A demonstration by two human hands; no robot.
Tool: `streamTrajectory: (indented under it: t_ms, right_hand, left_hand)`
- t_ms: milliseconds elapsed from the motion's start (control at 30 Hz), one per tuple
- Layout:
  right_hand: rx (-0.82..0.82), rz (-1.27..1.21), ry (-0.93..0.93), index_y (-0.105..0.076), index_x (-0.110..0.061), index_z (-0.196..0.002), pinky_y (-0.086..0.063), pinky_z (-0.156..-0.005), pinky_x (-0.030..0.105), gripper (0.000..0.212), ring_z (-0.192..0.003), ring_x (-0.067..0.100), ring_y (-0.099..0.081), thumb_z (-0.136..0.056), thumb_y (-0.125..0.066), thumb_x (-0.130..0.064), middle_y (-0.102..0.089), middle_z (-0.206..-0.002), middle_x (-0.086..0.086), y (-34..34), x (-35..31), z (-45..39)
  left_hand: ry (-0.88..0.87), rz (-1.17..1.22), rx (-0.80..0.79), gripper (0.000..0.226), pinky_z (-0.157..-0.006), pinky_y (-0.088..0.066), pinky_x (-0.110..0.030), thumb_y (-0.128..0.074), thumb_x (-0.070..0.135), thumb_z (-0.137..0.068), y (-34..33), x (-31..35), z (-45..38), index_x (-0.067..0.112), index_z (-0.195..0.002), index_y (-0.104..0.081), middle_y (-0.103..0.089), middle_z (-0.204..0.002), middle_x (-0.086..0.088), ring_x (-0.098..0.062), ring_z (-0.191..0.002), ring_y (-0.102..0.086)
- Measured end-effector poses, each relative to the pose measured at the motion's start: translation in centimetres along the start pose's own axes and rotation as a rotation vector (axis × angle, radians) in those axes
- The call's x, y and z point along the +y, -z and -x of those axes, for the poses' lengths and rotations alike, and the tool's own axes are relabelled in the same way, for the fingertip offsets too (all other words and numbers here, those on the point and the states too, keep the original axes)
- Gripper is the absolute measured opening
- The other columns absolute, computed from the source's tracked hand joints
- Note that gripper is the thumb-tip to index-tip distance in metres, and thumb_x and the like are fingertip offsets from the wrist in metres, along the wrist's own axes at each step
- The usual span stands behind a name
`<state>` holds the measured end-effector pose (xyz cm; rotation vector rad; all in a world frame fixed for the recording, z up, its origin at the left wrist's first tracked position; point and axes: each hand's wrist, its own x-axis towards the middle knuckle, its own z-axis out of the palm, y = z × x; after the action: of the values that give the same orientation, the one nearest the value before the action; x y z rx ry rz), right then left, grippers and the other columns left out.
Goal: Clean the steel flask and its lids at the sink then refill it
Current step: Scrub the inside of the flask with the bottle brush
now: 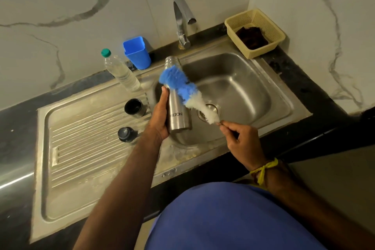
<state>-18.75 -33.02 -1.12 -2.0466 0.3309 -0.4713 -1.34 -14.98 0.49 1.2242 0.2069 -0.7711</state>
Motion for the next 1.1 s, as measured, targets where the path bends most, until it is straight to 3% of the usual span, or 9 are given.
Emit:
streamTrajectory:
  t_ms: [100, 200, 333, 467, 700, 800, 867, 967, 1100]
  right_hand:
    - [-0.040, 0.003, 0.038, -0.074, -0.007, -0.113, -0.058, -0.083, 0.020, 0.023, -0.096, 0.001, -0.070, -0.093, -0.069, -0.016, -0.076, -0.105, 0.000, 0.4, 0.0, 0.4]
    - [-0.002, 0.012, 0.017, -0.075, -0.007, -0.112, -0.058, -0.078, 0.018, 0.023, -0.091, 0.001, -0.071, -0.092, -0.070, -0.017, -0.077, -0.102, -0.002, 1.6, 0.8, 0.9]
    - [-0.084, 0.037, 0.088, -0.075, -0.007, -0.111, -0.056, -0.080, 0.015, 0.024, -0.093, 0.003, -0.071, -0.090, -0.071, -0.018, -0.076, -0.102, -0.002, 1.5, 1.0, 1.9]
    - [-0.036, 0.001, 0.055, -0.073, -0.002, -0.112, -0.054, -0.085, 0.013, 0.028, -0.099, 0.001, -0.069, -0.089, -0.069, -0.018, -0.074, -0.105, -0.003, 2.5, 1.6, 2.4]
    - [0.001, 0.020, 0.059, -0.074, -0.004, -0.111, -0.055, -0.083, 0.014, 0.025, -0.095, 0.005, -0.071, -0.090, -0.070, -0.015, -0.072, -0.104, -0.007, 3.2, 1.8, 1.4]
    - [-0.045, 0.074, 0.107, -0.074, -0.006, -0.112, -0.059, -0.082, 0.022, 0.023, -0.093, 0.008, -0.073, -0.091, -0.070, -0.015, -0.075, -0.104, -0.001, 2.5, 1.3, 0.9]
    - [-0.012, 0.077, 0.083, -0.075, -0.007, -0.112, -0.060, -0.082, 0.027, 0.023, -0.094, 0.008, -0.073, -0.092, -0.070, -0.016, -0.076, -0.104, 0.000, 2.6, 1.6, 0.9]
    - [0.038, 0.051, 0.011, -0.075, -0.008, -0.112, -0.061, -0.083, 0.032, 0.022, -0.096, 0.006, -0.072, -0.093, -0.070, -0.017, -0.076, -0.106, -0.001, 2.7, 1.8, 0.6]
    - [-0.006, 0.066, 0.038, -0.074, -0.007, -0.114, -0.059, -0.083, 0.024, 0.022, -0.094, 0.006, -0.072, -0.093, -0.069, -0.015, -0.076, -0.105, -0.001, 2.0, 0.9, 0.0]
  left_hand:
    - [-0.004, 0.033, 0.046, 0.047, -0.073, -0.061, -0.036, -0.050, 0.055, -0.100, 0.4, 0.7, -0.8, 0.013, -0.116, -0.065, -0.076, -0.095, -0.008, -0.020, -0.079, -0.074]
    - [0.010, 0.133, 0.084, 0.062, -0.075, -0.061, -0.036, -0.043, 0.065, -0.099, 0.7, 1.6, -0.9, 0.012, -0.118, -0.067, -0.075, -0.097, -0.012, -0.023, -0.080, -0.073]
    - [-0.068, 0.330, 0.021, 0.055, -0.049, -0.056, -0.025, -0.043, 0.037, -0.098, 0.2, 2.2, -1.3, 0.003, -0.068, -0.074, -0.065, -0.058, -0.007, -0.014, -0.051, -0.067]
    - [0.041, 0.256, -0.059, 0.072, -0.072, -0.063, -0.039, -0.038, 0.070, -0.097, 0.1, 3.3, -1.0, 0.007, -0.123, -0.062, -0.074, -0.097, -0.014, -0.025, -0.085, -0.075]
    - [0.036, 0.183, -0.018, 0.069, -0.088, -0.061, -0.043, -0.046, 0.068, -0.095, -0.3, 3.3, -1.6, 0.011, -0.131, -0.060, -0.075, -0.107, -0.013, -0.025, -0.094, -0.074]
    - [0.000, 0.165, 0.023, 0.055, -0.067, -0.062, -0.031, -0.037, 0.053, -0.106, -1.0, 2.6, -1.8, 0.010, -0.098, -0.070, -0.074, -0.077, -0.006, -0.016, -0.069, -0.073]
    - [0.009, 0.194, 0.021, 0.050, -0.072, -0.060, -0.030, -0.040, 0.050, -0.106, -0.9, 2.0, -1.6, 0.007, -0.110, -0.064, -0.074, -0.084, -0.008, -0.016, -0.074, -0.072]
    - [-0.012, 0.142, -0.018, 0.067, -0.082, -0.058, -0.040, -0.053, 0.065, -0.094, -0.2, 1.3, -1.6, 0.014, -0.137, -0.056, -0.072, -0.108, -0.013, -0.024, -0.087, -0.071]
    - [0.004, 0.065, -0.004, 0.058, -0.073, -0.060, -0.036, -0.054, 0.064, -0.094, -0.6, 0.4, -1.1, 0.014, -0.122, -0.064, -0.073, -0.099, -0.008, -0.019, -0.080, -0.071]
